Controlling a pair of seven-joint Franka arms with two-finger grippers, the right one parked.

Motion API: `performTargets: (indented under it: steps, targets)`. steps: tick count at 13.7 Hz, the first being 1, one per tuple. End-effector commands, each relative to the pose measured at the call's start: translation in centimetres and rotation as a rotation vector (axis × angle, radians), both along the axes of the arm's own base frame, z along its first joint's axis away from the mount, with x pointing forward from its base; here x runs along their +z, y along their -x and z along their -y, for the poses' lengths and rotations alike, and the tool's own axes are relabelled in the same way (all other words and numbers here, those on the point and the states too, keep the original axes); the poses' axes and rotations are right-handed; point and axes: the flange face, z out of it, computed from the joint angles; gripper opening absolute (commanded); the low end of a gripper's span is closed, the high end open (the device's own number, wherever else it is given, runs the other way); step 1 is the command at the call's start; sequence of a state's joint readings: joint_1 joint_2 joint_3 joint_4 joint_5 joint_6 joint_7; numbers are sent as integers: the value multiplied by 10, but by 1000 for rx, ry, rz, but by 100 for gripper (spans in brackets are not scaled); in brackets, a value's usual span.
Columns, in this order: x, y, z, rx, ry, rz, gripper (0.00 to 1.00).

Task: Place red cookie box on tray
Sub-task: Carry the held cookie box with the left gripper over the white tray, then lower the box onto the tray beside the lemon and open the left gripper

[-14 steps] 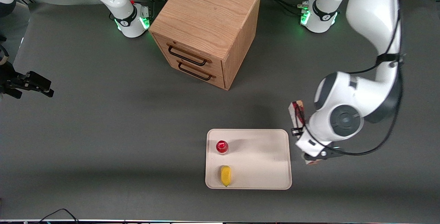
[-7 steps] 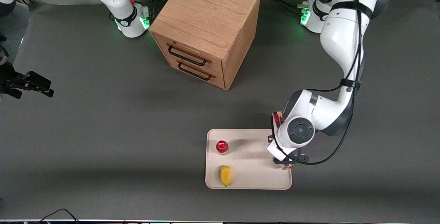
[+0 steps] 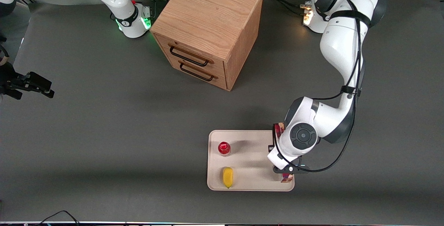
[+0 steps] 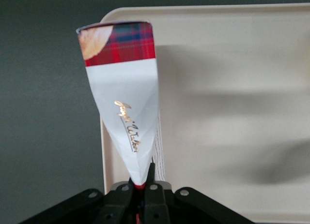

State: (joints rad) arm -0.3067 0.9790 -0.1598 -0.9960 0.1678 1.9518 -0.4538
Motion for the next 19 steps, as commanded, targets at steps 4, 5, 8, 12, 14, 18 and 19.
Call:
performTargets:
  steps: [4, 5, 8, 12, 14, 18, 19]
  targets:
    - [-12, -10, 1, -19, -3, 54, 62]
    - [-11, -10, 0, -15, -5, 52, 97]
    - [13, -5, -10, -7, -40, -1, 100]
    - [122, 5, -71, 45, -95, -88, 100]
    - [169, 9, -113, 62, -100, -87, 100]
    - [243, 48, -207, 32, -111, -21, 100]
    - [262, 60, -230, 24, -90, -10, 100]
